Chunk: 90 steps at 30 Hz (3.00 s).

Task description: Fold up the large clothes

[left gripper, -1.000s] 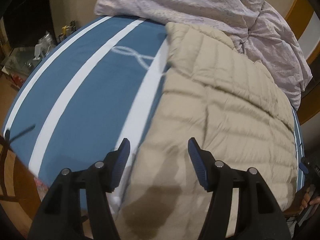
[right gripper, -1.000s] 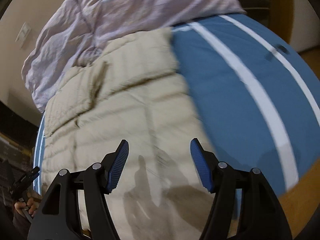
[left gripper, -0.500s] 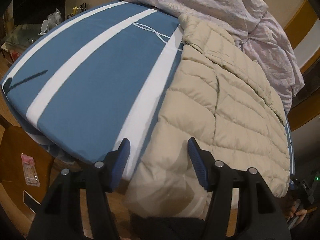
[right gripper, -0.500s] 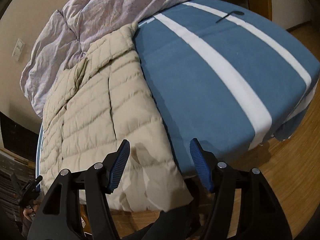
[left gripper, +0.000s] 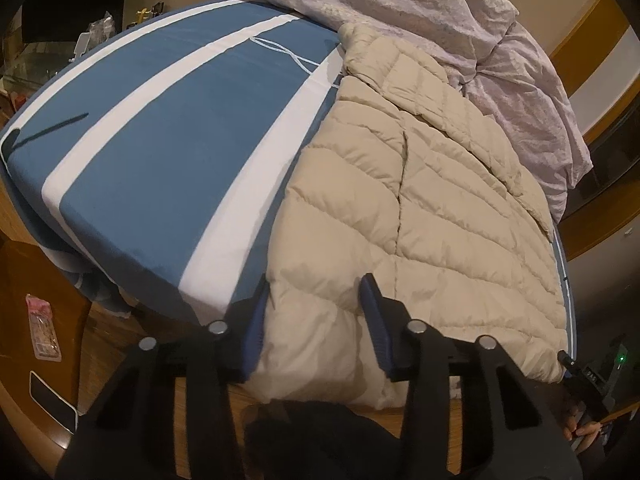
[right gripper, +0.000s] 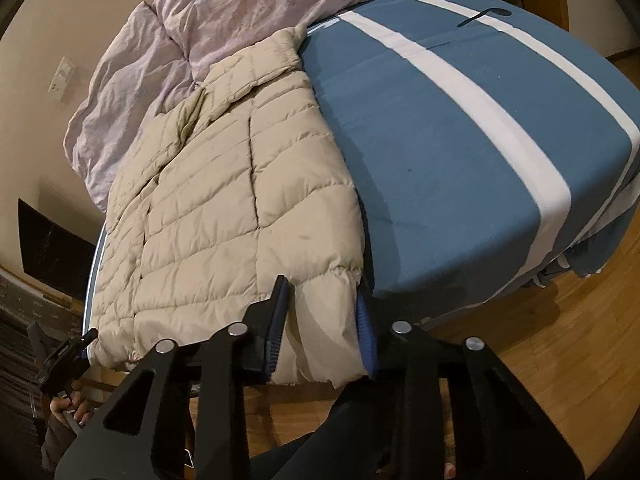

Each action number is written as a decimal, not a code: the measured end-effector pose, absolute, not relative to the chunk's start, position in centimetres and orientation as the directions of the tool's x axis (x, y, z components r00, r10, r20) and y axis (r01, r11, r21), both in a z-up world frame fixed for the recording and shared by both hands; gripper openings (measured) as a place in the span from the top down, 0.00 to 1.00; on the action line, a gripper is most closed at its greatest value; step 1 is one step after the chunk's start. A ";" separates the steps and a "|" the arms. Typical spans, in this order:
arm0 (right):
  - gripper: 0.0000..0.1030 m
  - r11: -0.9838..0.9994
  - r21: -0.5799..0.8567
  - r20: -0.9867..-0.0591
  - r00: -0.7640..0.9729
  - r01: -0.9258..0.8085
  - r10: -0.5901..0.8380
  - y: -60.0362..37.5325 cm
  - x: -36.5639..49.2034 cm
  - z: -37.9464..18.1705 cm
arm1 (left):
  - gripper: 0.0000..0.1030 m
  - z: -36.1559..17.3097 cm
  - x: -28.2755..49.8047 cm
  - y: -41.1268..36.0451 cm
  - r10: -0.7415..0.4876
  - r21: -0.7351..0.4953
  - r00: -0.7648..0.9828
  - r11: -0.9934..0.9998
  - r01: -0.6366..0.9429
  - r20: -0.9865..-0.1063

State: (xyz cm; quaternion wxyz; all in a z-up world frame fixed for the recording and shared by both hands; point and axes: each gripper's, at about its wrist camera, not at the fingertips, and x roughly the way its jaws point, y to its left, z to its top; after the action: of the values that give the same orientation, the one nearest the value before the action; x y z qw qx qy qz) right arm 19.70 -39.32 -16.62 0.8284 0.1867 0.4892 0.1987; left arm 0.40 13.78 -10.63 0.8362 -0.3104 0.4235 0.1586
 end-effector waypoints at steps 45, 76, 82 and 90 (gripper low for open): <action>0.94 0.788 0.597 -0.574 0.604 -0.153 0.552 -34.2 38.0 -7.5 | 0.96 0.3 19.0 21.0 0.113 -0.382 0.717 0.784 -0.490 -0.688; 0.87 0.751 0.657 -0.641 0.481 -0.061 0.599 -28.5 58.5 -11.4 | 0.91 -5.1 38.1 28.7 0.123 -0.358 0.580 0.680 -0.640 -0.805; 0.73 0.708 0.706 -0.625 0.467 -0.002 0.625 -28.7 60.7 -12.2 | 0.69 -6.3 40.0 29.9 0.111 -0.370 0.566 0.651 -0.663 -0.817; 0.52 0.726 0.686 -0.600 0.529 -0.044 0.600 -29.0 60.1 -9.7 | 0.35 -3.6 39.7 30.1 0.186 -0.336 0.589 0.672 -0.660 -0.787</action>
State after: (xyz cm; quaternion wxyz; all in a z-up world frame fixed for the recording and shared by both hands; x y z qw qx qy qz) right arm 60.12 -28.99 -9.72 0.8164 0.3132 0.4433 0.1972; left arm 39.69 30.14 -3.61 0.8335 -0.3158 0.3758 0.2538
